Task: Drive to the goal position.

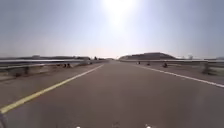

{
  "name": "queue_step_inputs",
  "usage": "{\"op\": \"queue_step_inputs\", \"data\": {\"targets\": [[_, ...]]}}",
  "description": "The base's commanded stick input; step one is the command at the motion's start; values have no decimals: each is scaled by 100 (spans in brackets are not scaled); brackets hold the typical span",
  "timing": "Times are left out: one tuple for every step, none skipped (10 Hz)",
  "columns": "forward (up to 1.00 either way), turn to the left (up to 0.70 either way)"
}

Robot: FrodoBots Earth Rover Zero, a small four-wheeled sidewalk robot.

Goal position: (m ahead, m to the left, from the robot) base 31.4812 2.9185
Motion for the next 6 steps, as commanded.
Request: {"op": "queue_step_inputs", "data": {"targets": [[70,0],[70,0],[70,0],[70,0],[70,0],[70,0]]}}
